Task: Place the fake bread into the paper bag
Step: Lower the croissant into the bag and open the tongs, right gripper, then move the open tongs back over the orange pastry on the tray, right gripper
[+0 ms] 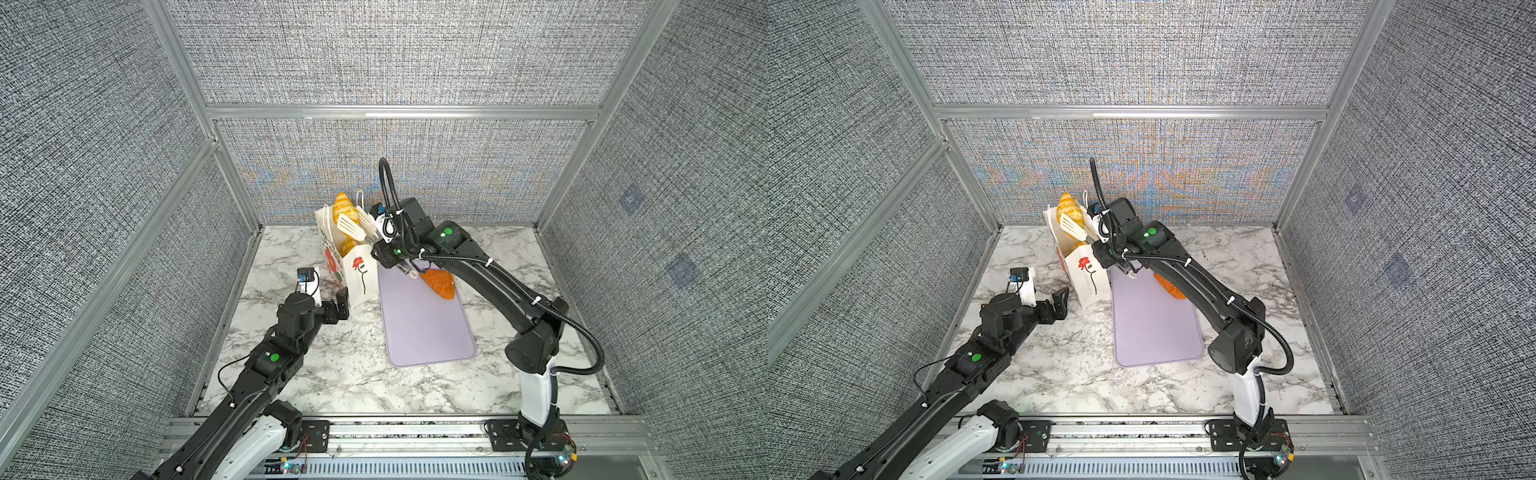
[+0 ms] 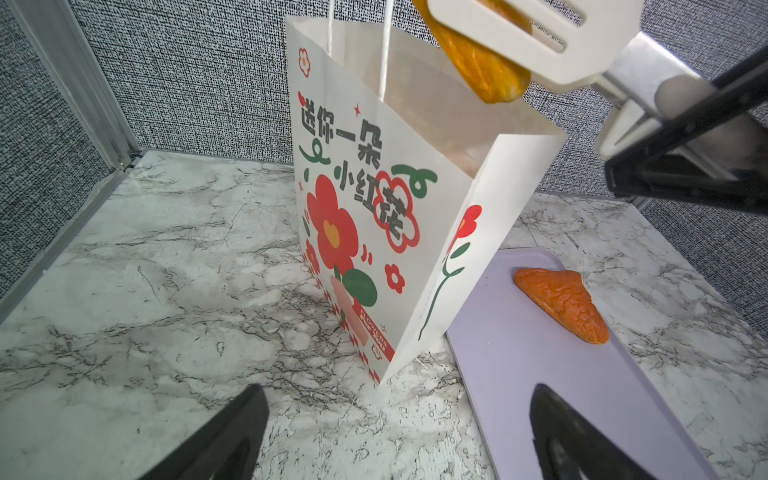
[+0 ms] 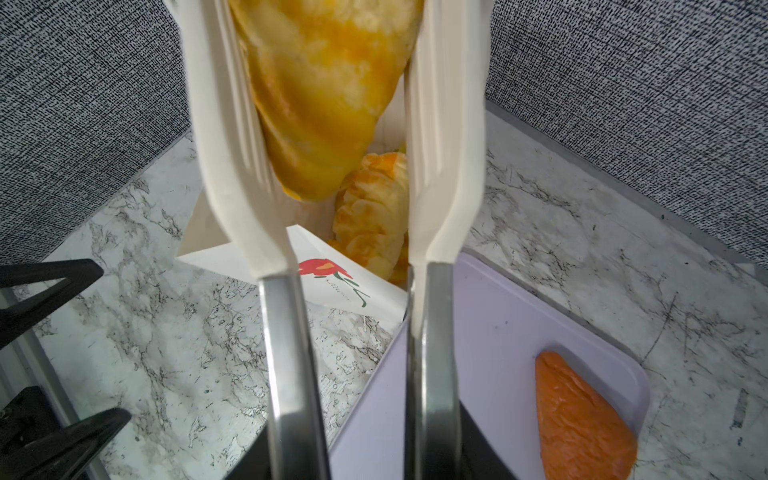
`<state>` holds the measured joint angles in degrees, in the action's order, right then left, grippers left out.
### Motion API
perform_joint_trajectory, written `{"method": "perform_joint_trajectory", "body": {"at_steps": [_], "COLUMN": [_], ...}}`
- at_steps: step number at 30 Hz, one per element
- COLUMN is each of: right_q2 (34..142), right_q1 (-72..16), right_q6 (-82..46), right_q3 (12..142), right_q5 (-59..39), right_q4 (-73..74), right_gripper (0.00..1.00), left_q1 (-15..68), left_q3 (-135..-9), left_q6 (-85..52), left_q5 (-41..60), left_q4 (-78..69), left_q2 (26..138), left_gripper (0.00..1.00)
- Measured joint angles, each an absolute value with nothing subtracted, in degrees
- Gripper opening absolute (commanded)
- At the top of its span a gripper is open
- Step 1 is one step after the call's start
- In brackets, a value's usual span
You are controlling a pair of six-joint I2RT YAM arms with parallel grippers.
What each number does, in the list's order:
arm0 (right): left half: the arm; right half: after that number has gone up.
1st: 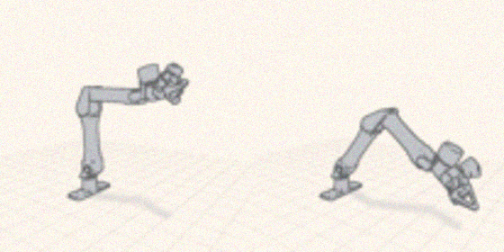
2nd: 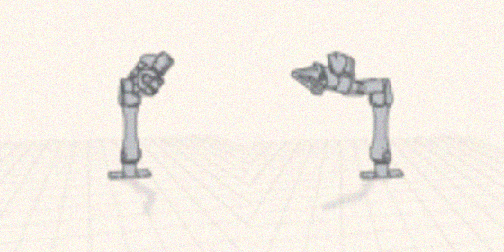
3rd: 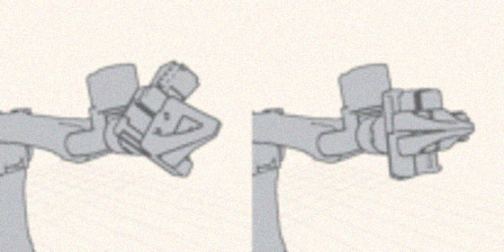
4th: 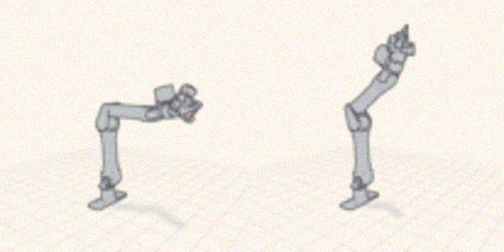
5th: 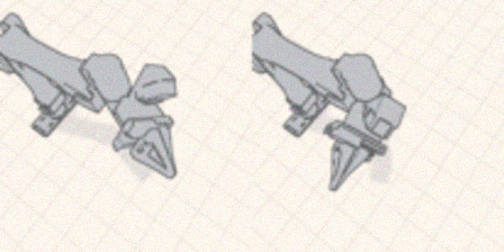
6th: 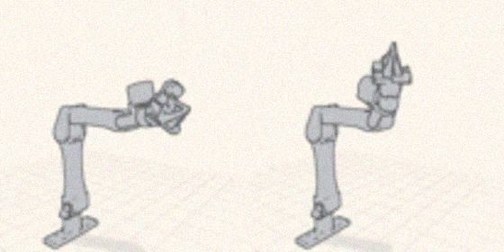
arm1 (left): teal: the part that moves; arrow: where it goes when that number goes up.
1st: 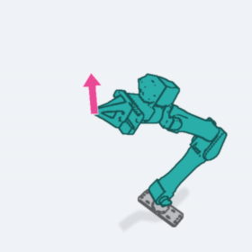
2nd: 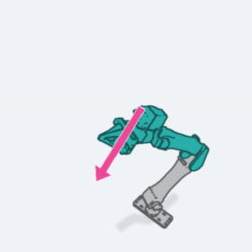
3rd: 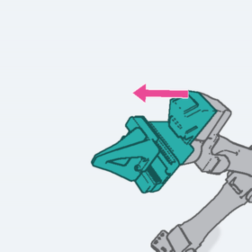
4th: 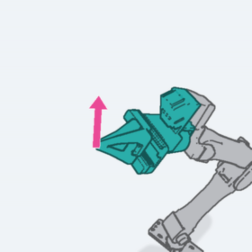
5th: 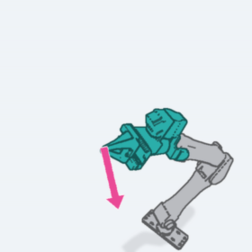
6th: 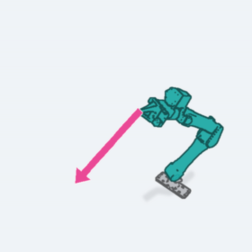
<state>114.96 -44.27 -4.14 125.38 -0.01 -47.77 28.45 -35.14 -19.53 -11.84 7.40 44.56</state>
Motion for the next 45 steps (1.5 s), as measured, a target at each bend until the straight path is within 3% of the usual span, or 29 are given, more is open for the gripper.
{"method": "perform_joint_trajectory", "body": {"at_steps": [8,17,32,45], "right_q2": [115.18,111.50,93.54,84.20], "right_q1": [-44.21,-44.53,-44.25,-40.71], "right_q6": [-4.14,-3.75,-3.09,-3.42], "right_q3": [125.60,123.44,102.28,87.15], "right_q5": [0.86,1.93,9.17,16.38], "right_q4": [-49.01,-49.43,-46.30,-44.27], "right_gripper": [0.63,0.63,0.63,0.64], "left_q1": [28.47,28.47,29.82,38.89], "left_q3": [-34.48,-33.80,-31.18,-31.16], "left_q6": [-19.53,-19.09,-20.82,-21.47], "left_q5": [-11.35,-7.64,-3.53,-6.09], "left_q4": [7.44,6.92,1.48,-2.31], "left_q2": [43.99,42.15,39.77,45.67], "left_gripper": [0.99,0.99,0.99,0.99]}}
